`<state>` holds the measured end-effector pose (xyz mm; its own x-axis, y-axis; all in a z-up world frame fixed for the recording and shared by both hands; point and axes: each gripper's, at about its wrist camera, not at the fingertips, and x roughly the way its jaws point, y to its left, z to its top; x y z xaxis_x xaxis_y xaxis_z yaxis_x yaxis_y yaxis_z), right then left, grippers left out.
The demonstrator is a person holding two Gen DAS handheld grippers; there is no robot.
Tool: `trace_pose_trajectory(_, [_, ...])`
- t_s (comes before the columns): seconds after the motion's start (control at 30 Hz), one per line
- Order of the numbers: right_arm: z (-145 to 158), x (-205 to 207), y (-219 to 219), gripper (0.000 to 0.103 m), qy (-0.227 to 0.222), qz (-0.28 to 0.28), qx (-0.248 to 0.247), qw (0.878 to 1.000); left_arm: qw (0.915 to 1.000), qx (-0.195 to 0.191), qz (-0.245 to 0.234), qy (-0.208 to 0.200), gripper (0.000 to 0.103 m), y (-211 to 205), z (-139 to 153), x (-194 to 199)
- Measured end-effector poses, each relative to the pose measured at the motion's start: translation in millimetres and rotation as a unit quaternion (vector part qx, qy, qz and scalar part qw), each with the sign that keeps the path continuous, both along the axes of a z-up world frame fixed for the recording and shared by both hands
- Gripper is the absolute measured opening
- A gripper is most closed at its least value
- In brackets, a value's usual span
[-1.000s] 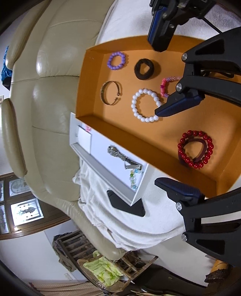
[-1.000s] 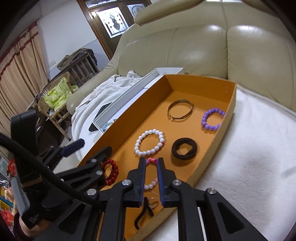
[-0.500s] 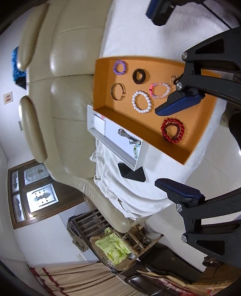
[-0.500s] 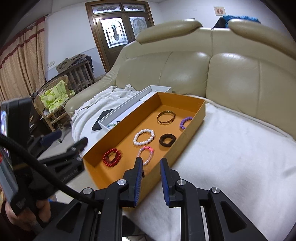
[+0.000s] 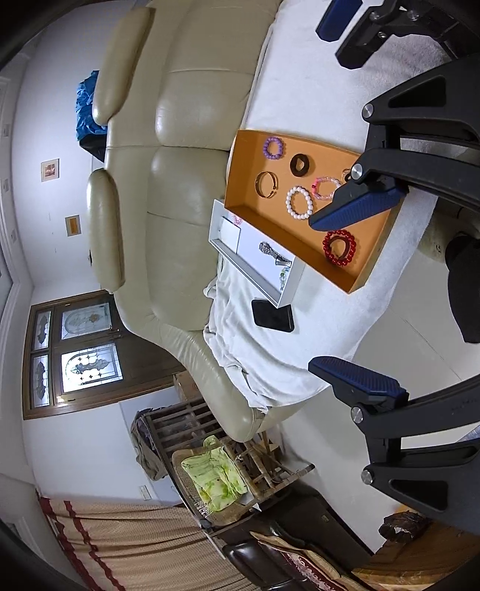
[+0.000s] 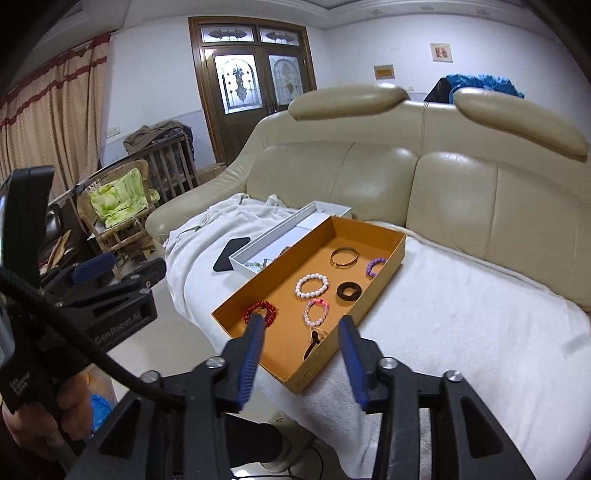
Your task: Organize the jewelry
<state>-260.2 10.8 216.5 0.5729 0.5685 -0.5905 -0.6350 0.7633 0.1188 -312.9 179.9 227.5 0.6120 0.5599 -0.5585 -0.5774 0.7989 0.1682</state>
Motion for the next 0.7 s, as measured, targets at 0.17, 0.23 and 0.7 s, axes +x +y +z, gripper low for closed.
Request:
trace_pose_trajectory(0.17, [9.9, -10.0, 3.0, 0.047, -0.009, -0.006, 0.010, 1.000, 0.9999, -0.007, -0.005, -0.008, 0.071, 2.1, 1.9, -8.7])
trace_pose_trajectory(0.23, [12.0, -9.3, 5.0, 0.047, -0.014, -0.008, 0.010, 1.000, 0.9999, -0.010, -0.004, -0.011, 0.071, 4.3, 2.3, -10.3])
trace_pose_trajectory(0.7, [21.2, 2.8, 33.7, 0.047, -0.021, 0.003, -0.005, 1.000, 0.9994, -0.020, 0.018, -0.020, 0.071, 19.3, 4.0, -5.9])
